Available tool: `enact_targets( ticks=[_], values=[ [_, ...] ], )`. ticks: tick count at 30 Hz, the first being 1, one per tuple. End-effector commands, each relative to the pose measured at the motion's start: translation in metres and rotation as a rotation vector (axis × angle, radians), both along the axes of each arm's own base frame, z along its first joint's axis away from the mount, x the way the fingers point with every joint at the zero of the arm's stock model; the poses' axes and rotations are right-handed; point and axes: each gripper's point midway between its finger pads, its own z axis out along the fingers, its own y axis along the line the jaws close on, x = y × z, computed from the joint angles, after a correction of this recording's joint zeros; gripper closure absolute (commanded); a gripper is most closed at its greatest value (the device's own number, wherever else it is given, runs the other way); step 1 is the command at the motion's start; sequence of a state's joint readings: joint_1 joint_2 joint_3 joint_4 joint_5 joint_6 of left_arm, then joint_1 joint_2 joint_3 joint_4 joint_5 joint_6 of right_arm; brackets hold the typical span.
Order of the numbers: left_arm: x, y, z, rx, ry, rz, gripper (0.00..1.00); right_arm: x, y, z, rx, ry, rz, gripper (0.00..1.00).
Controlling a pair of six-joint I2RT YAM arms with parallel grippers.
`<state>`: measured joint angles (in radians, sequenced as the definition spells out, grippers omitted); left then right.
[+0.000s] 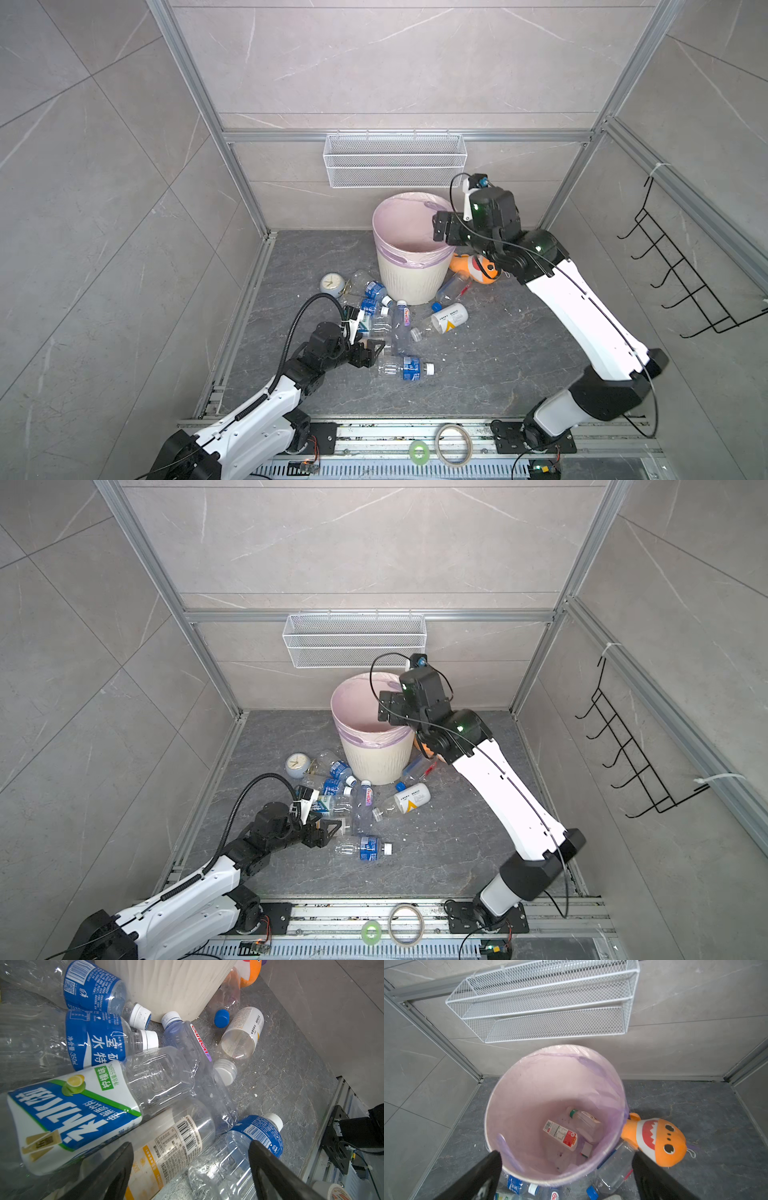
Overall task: Throw the plastic bottles in the bin
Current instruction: 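Open the right gripper to drop the clear box-shaped bottle into the bin, then draw the right gripper back while the left gripper moves toward the blue bottle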
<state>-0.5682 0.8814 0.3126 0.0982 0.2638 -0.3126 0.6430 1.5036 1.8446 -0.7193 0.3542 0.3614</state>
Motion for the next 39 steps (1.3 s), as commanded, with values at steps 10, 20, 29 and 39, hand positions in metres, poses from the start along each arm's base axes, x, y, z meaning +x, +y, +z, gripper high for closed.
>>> enact_targets(
  ticks=[10,20,29,39],
  values=[
    [0.005,-0.004,0.018,-0.011,-0.071,-0.012,0.11,-0.054,-0.046,-0.068,0.021,0.016,-0.045,0.01],
    [0.003,-0.005,0.019,-0.011,-0.081,-0.017,0.11,-0.1,-0.081,-0.166,-0.04,0.193,-0.093,0.01],
    [-0.01,-0.022,0.029,0.07,-0.136,-0.087,0.11,-0.146,-0.111,-0.226,-0.065,0.306,-0.107,0.01],
    [-0.038,-0.064,0.041,0.33,-0.208,-0.244,0.13,-0.164,-0.124,-0.243,-0.029,0.303,-0.122,0.01]
  ],
)
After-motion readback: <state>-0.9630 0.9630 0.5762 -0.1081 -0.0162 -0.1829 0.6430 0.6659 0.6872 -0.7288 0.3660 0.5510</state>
